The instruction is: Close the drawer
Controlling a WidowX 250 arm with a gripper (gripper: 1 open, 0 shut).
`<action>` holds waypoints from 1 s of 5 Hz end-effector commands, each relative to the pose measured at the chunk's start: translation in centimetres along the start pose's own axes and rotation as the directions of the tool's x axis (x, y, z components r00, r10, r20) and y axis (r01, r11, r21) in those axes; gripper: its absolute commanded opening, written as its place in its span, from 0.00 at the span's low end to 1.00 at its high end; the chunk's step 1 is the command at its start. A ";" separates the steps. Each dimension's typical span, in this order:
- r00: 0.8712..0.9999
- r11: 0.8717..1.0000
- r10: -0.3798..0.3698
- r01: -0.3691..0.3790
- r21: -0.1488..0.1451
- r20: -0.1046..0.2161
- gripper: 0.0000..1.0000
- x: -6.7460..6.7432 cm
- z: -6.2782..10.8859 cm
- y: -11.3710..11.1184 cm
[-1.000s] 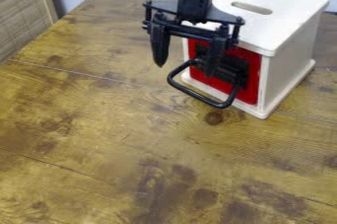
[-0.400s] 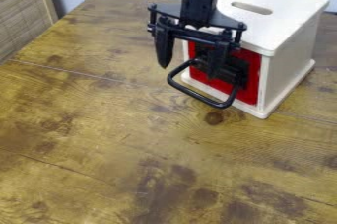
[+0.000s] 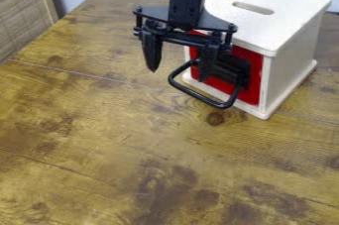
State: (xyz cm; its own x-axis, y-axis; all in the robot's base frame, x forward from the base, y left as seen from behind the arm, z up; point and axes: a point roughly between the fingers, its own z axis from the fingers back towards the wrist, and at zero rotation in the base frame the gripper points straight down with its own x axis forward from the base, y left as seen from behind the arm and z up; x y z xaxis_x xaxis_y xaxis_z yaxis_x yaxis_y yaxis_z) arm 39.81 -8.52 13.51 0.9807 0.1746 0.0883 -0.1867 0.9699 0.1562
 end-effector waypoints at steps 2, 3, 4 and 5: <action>0.995 0.998 0.061 -0.060 -0.018 0.075 1.00 0.2 3.9 -0.7; 0.996 0.999 0.053 -0.053 -0.008 0.067 1.00 0.3 2.9 -1.3; 0.998 0.999 0.040 -0.039 -0.007 0.056 1.00 0.2 2.4 -1.9; 0.998 0.999 0.045 -0.045 0.004 0.047 1.00 0.1 2.5 -1.6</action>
State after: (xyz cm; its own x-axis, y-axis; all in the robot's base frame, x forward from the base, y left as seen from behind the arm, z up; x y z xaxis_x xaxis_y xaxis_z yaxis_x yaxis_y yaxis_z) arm 39.95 -9.57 12.81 0.9706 0.2327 0.0621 -0.2403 0.9521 0.1890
